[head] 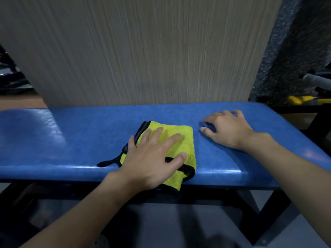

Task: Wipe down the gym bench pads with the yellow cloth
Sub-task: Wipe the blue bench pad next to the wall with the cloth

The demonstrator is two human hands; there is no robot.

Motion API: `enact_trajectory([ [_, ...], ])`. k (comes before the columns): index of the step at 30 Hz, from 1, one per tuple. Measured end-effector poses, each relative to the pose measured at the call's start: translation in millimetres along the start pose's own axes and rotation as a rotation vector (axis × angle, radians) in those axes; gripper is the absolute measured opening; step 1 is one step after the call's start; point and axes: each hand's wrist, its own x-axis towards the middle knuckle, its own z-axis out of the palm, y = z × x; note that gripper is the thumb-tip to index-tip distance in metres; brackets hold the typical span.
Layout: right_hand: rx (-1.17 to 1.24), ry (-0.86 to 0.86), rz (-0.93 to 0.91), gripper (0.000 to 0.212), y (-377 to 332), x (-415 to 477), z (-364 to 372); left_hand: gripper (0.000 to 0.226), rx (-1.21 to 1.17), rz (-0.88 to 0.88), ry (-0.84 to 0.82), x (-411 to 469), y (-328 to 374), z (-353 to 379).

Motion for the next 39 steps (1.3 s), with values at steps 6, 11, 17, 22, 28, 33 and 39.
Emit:
enact_trajectory([
  [6,0.156,-0.147,0.078,0.057,4,1,15,0.080,0.022,-0.024,-0.015,24,-3,7],
  [11,0.124,-0.160,0.071,0.058,1,1,17,0.074,0.000,-0.026,-0.056,65,-10,3],
  [17,0.101,-0.163,0.069,0.058,0,-1,17,0.063,0.011,-0.030,-0.047,131,-18,8],
  [22,0.106,-0.161,0.068,0.060,1,0,19,0.062,-0.004,-0.052,-0.040,184,-20,8],
  [28,0.118,-0.151,0.070,0.060,3,1,20,0.062,-0.023,-0.103,-0.041,220,-18,8],
  [33,0.146,-0.128,0.068,0.061,4,-1,20,0.062,-0.012,-0.093,-0.030,204,-16,9],
  [39,0.191,-0.117,0.076,0.059,4,-2,18,0.060,-0.001,-0.057,-0.042,148,-13,8],
])
